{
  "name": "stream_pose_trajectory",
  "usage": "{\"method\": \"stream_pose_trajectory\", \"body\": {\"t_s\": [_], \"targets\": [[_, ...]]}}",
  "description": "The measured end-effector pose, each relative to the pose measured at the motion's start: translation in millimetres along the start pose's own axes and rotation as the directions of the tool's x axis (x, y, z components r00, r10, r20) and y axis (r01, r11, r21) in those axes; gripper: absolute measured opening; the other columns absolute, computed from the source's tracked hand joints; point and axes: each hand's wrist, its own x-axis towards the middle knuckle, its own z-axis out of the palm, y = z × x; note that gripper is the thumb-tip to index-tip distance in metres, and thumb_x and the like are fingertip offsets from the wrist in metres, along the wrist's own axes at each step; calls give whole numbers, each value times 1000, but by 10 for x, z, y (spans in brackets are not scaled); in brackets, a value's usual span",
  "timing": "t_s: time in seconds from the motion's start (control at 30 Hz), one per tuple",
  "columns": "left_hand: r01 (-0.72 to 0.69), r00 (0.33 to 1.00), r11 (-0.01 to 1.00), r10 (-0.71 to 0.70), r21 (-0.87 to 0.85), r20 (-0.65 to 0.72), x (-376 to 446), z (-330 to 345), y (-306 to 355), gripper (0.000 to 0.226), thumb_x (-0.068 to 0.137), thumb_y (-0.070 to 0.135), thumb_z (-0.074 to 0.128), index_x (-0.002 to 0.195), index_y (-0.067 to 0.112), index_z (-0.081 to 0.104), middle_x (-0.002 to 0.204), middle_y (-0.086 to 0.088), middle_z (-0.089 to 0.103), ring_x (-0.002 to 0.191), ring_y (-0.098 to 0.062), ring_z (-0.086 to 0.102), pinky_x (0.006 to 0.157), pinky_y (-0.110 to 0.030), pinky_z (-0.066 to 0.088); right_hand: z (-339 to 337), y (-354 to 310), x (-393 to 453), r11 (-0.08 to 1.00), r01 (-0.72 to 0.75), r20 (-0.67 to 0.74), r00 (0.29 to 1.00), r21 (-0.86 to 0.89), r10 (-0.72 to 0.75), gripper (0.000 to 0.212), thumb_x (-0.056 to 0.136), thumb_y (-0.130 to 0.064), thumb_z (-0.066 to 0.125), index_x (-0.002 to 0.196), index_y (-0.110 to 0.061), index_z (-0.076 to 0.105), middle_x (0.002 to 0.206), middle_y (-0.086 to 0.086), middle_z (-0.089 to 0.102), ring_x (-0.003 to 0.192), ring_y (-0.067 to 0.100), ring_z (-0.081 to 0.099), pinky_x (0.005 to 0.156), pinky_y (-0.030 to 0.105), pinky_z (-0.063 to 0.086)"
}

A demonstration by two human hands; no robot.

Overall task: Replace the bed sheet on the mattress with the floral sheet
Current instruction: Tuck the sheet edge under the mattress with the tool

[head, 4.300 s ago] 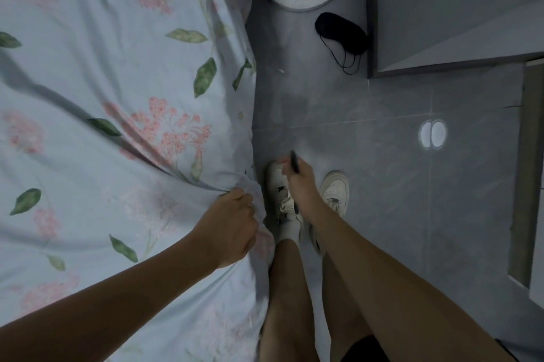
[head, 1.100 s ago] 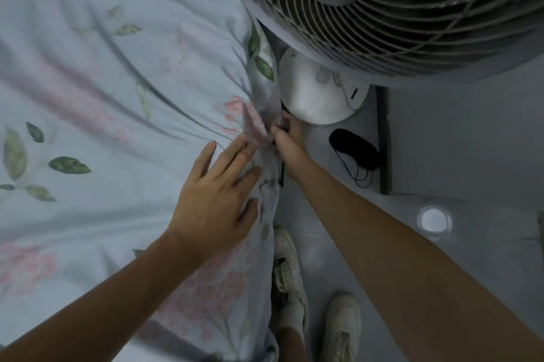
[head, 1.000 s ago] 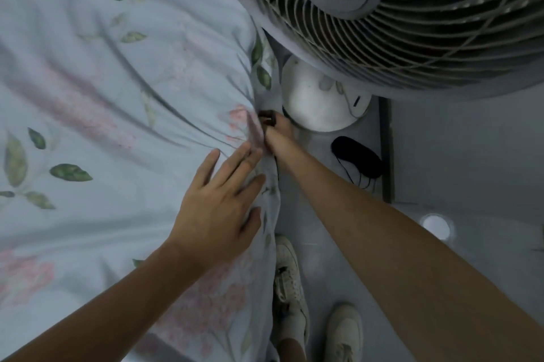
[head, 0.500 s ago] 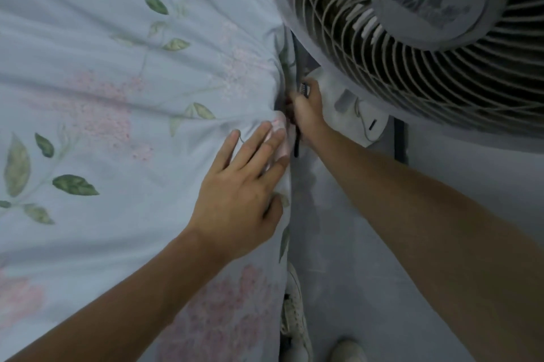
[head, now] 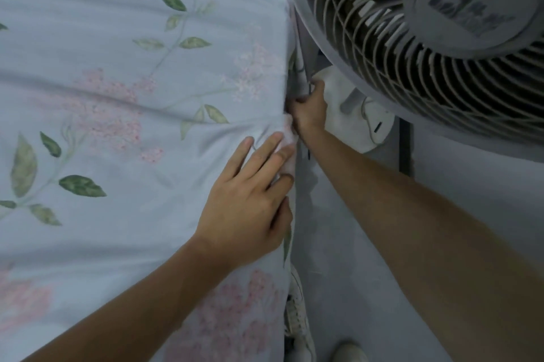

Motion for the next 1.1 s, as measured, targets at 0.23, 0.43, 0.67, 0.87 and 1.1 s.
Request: {"method": "stream_pose_trajectory", "body": {"t_s": [0.23, 0.43, 0.67, 0.87, 1.1], "targets": [[-386, 887, 922, 360, 33, 289, -98, -151, -12, 37, 93, 37, 58, 66, 14, 68, 74, -3, 54, 87, -28, 53, 113, -42, 38, -667, 837, -931, 981, -94, 13, 996, 168, 93, 27, 107, -33, 47, 102, -22, 71, 103, -4, 55, 93, 14, 57, 91, 26, 45], [-510, 758, 860, 451, -3, 471, 161, -208, -111, 41, 102, 41, 44, 73, 19, 64, 75, -1, 55, 79, -27, 52, 93, -42, 45, -990, 990, -1218, 813, -184, -112, 950, 552, 291, 10, 101, -17, 66, 99, -8, 71, 92, 3, 69, 89, 18, 68, 80, 36, 61], [-573, 710, 812, 423, 113, 564, 329, -243, 47, 59, 103, 43, 21, 71, 23, 67, 72, 3, 65, 75, -24, 59, 89, -38, 30, -556, 1068, -1322, 683, -280, -112, 875, 674, 470, 22, 92, -11, 75, 73, -19, 66, 83, 10, 71, 82, 30, 73, 83, 55, 63], [-550, 762, 827, 441, 115, 473, 335, -406, 49, 45, 95, 35, 37, 53, 23, 50, 54, 2, 55, 55, -23, 51, 76, -37, 33, -123, 959, -1192, 673, -306, -62, 884, 674, 464, 21, 90, -5, 71, 74, -17, 67, 89, 14, 73, 88, 33, 72, 87, 55, 61], [-541, 782, 831, 443, 126, 438, 322, -381, 18, 36, 86, 30, 47, 51, 22, 42, 47, 1, 48, 46, -23, 45, 72, -33, 41, -337, 868, -877, 705, -157, -259, 857, 692, 445, 23, 95, 2, 63, 75, -9, 64, 83, 16, 69, 78, 32, 70, 75, 43, 64]]}}
